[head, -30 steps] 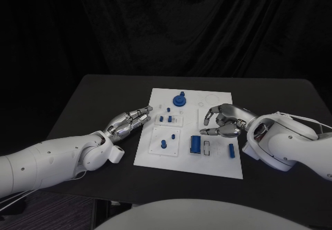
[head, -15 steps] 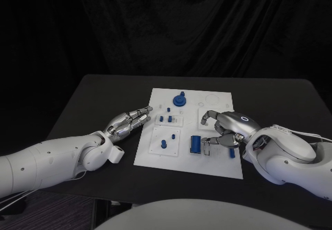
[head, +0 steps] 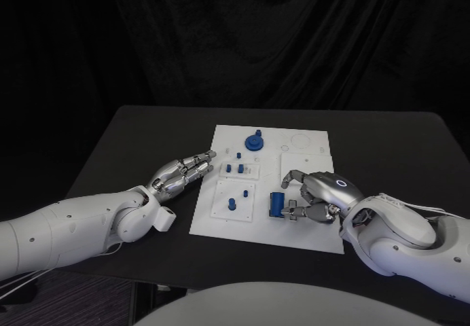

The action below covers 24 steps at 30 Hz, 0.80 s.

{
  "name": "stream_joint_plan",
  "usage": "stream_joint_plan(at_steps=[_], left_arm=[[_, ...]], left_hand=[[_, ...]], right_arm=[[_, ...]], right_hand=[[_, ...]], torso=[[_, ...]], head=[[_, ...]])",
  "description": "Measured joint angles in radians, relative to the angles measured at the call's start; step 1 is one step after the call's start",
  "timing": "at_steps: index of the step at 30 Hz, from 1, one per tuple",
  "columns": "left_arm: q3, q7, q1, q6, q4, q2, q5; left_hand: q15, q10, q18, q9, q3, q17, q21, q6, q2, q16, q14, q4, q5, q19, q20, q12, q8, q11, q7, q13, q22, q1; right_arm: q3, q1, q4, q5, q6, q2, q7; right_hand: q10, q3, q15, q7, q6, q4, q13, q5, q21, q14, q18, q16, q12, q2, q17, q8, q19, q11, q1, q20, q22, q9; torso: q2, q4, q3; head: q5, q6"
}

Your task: Assemble the parts on the task board

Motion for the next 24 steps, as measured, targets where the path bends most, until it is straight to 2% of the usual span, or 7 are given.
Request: stream_joint_plan(at_steps=[2, 7, 12, 14, 16, 21, 24], left_arm=[[0.0, 0.0, 0.0, 0.0, 0.0, 0.0, 0.0], [0.0, 0.0, 0.0, 0.001, 0.0, -0.001, 0.0], [0.0, 0.0, 0.0, 0.001, 0.0, -0.001, 0.0], [0.0, 0.0, 0.0, 0.002, 0.0, 0.0, 0.0], [0.0, 0.0, 0.0, 0.002, -0.001, 0.0, 0.0], [0.0, 0.001, -0.001, 0.004, -0.002, 0.0, 0.0], [0.0, 0.001, -0.001, 0.006, -0.003, 0.001, 0.0]], left_hand=[[0.0, 0.0, 0.0, 0.0, 0.0, 0.0, 0.0, 0.0, 0.0, 0.0, 0.0, 0.0, 0.0, 0.0, 0.0, 0.0, 0.0, 0.0, 0.0, 0.0, 0.0, 0.0], [0.0, 0.0, 0.0, 0.0, 0.0, -0.001, 0.0, 0.0, 0.0, 0.0, 0.0, 0.0, 0.0, 0.0, 0.0, 0.0, 0.0, 0.0, 0.0, 0.0, 0.0, 0.0], [0.004, 0.0, 0.0, 0.0, 0.0, -0.001, 0.0, 0.002, 0.0, 0.0, 0.004, 0.0, 0.0, 0.0, 0.0, 0.0, 0.0, 0.0, 0.002, 0.0, 0.0, 0.0], [0.004, 0.0, 0.0, 0.0, 0.0, -0.001, 0.0, 0.004, 0.0, 0.0, 0.004, 0.0, 0.0, 0.0, 0.0, 0.0, 0.0, 0.0, 0.004, 0.0, 0.0, 0.0], [0.004, 0.0, 0.0, 0.0, 0.0, -0.001, 0.0, 0.004, 0.0, 0.0, 0.004, 0.0, 0.0, 0.0, 0.0, 0.0, 0.0, 0.0, 0.004, 0.0, 0.0, 0.0], [0.004, 0.0, 0.0, 0.0, 0.0, -0.001, 0.0, 0.004, 0.0, 0.0, 0.004, 0.0, 0.0, 0.0, 0.0, 0.0, 0.0, 0.0, 0.004, 0.0, 0.0, 0.0], [0.004, 0.0, 0.0, 0.0, 0.0, 0.0, 0.0, 0.004, 0.0, 0.0, 0.004, 0.0, 0.0, 0.0, 0.0, 0.0, 0.0, 0.0, 0.004, 0.0, 0.0, 0.0]], right_arm=[[0.0, -0.008, -0.003, -0.004, -0.001, 0.004, -0.004], [0.0, -0.019, -0.007, -0.022, -0.001, 0.011, -0.027], [0.0, -0.025, -0.007, -0.059, 0.003, 0.018, -0.071], [0.0, -0.026, -0.007, -0.071, 0.005, 0.02, -0.087], [0.0, -0.027, -0.006, -0.083, 0.01, 0.022, -0.106], [0.0, -0.028, -0.005, -0.104, 0.022, 0.029, -0.136], [0.0, -0.029, -0.005, -0.113, 0.03, 0.037, -0.15]], right_hand=[[0.0, -0.003, 0.0, 0.0, 0.0, 0.003, 0.0, -0.015, 0.0, 0.0, 0.0, 0.0, 0.0, -0.002, -0.003, 0.0, 0.0, 0.0, -0.017, 0.0, 0.0, -0.012], [0.0, 0.019, 0.0, 0.007, -0.007, 0.012, 0.0, -0.071, -0.015, 0.0, 0.0, -0.011, 0.0, -0.059, -0.02, -0.004, 0.0, 0.0, -0.094, 0.0, 0.0, -0.06], [0.0, 0.012, 0.0, 0.011, -0.044, 0.017, 0.0, -0.124, -0.032, 0.0, 0.0, -0.021, 0.0, -0.149, -0.036, -0.011, 0.0, 0.0, -0.162, 0.0, 0.0, -0.097], [-0.001, -0.008, 0.0, 0.016, -0.053, 0.018, 0.0, -0.144, -0.038, 0.0, 0.0, -0.023, 0.0, -0.174, -0.042, -0.011, 0.0, 0.001, -0.183, 0.0, 0.0, -0.105], [-0.004, -0.018, 0.0, 0.014, -0.058, 0.018, 0.0, -0.151, -0.04, 0.0, 0.0, -0.027, 0.0, -0.186, -0.046, -0.011, 0.0, 0.004, -0.195, 0.0, 0.0, -0.112], [0.0, -0.018, 0.0, 0.018, -0.061, 0.018, 0.0, -0.151, -0.044, 0.0, 0.0, -0.027, 0.0, -0.19, -0.048, -0.011, 0.0, 0.007, -0.199, 0.0, 0.0, -0.117], [0.0, 0.006, 0.004, 0.018, -0.061, 0.017, 0.0, -0.118, -0.044, -0.004, 0.0, -0.027, 0.0, -0.167, -0.051, -0.011, -0.001, 0.007, -0.176, 0.006, 0.0, -0.126]], torso=[[0.0, -0.0001, 0.0], [0.0, 0.0, 0.0], [0.0, -0.0001, 0.0], [0.0, -0.0001, 0.0], [0.0, -0.0001, 0.0], [0.0, -0.0001, 0.0], [0.0, -0.0001, 0.0]], head=[[-0.002, 0.0], [-0.002, 0.0], [-0.003, 0.0], [-0.004, 0.0], [-0.004, 0.0], [-0.005, 0.0], [-0.005, 0.0]])
